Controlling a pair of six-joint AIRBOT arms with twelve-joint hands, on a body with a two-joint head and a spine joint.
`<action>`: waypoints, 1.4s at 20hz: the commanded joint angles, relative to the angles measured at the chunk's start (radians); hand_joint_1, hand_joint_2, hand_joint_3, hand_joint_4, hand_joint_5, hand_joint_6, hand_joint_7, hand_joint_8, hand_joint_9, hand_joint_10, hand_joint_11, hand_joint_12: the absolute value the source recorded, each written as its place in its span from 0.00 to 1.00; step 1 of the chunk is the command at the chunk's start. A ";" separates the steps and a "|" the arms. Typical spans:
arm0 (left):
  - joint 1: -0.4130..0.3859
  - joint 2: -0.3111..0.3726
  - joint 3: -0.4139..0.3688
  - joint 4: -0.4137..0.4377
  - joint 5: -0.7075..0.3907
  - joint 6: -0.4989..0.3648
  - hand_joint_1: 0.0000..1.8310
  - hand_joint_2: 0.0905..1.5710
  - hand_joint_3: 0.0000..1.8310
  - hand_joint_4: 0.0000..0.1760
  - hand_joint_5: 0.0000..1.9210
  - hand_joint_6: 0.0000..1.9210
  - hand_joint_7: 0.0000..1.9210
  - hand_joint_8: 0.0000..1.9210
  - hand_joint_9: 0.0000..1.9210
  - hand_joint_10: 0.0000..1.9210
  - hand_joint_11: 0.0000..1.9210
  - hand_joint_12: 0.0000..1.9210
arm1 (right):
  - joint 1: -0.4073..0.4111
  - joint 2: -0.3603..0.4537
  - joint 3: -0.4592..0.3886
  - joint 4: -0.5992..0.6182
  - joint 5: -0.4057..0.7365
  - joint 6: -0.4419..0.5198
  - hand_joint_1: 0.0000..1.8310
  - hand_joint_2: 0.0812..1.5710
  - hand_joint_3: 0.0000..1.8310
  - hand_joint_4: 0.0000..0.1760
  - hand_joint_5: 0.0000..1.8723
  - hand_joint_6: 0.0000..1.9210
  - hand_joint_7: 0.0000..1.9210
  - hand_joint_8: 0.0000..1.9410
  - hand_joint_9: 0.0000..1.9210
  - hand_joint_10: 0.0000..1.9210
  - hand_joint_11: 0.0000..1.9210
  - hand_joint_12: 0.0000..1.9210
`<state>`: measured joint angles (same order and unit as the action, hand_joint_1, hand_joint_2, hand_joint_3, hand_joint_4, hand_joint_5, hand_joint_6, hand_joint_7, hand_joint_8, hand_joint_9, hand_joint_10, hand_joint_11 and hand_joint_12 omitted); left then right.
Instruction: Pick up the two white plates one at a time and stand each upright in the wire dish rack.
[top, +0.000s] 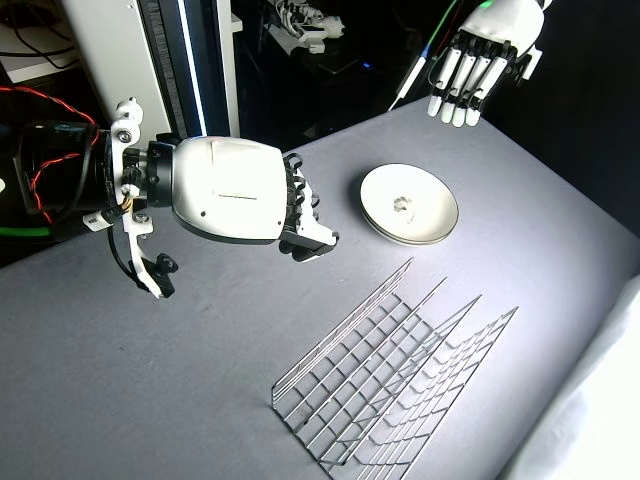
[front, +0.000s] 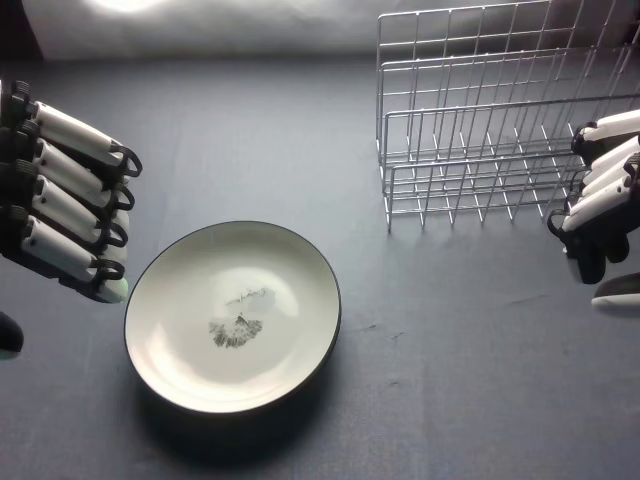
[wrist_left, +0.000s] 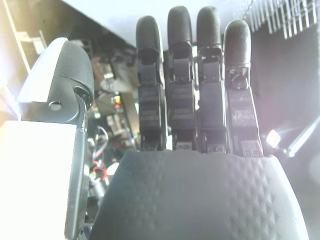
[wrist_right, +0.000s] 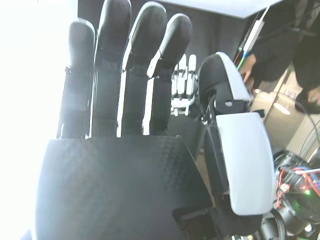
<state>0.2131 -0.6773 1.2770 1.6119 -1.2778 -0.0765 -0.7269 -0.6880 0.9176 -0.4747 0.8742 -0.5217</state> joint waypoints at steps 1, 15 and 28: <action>-0.009 0.002 0.011 -0.090 -0.039 -0.002 0.00 0.66 0.06 0.00 0.00 0.01 0.00 0.01 0.00 0.01 0.00 0.06 | 0.014 0.003 -0.004 0.034 0.105 0.000 0.00 0.67 0.08 0.00 0.00 0.00 0.00 0.00 0.00 0.00 0.00 0.00; -0.052 -0.100 0.152 0.036 -0.072 -0.124 0.00 0.71 0.00 0.00 0.00 0.00 0.00 0.00 0.01 0.00 0.01 0.02 | 0.017 -0.007 -0.004 0.027 0.101 -0.009 0.00 0.71 0.00 0.00 0.00 0.00 0.00 0.00 0.00 0.00 0.00 0.00; 0.260 -0.198 0.166 -0.033 0.043 0.006 0.00 0.68 0.00 0.00 0.00 0.00 0.00 0.00 0.01 0.00 0.01 0.02 | 0.019 -0.009 -0.004 0.023 0.098 -0.015 0.00 0.73 0.01 0.00 0.00 0.00 0.00 0.00 0.00 0.00 0.00 0.00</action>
<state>0.4808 -0.8814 1.4414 1.6543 -1.2079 -0.0708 -0.7216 -0.6994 0.9165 -0.4911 0.8623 -0.5365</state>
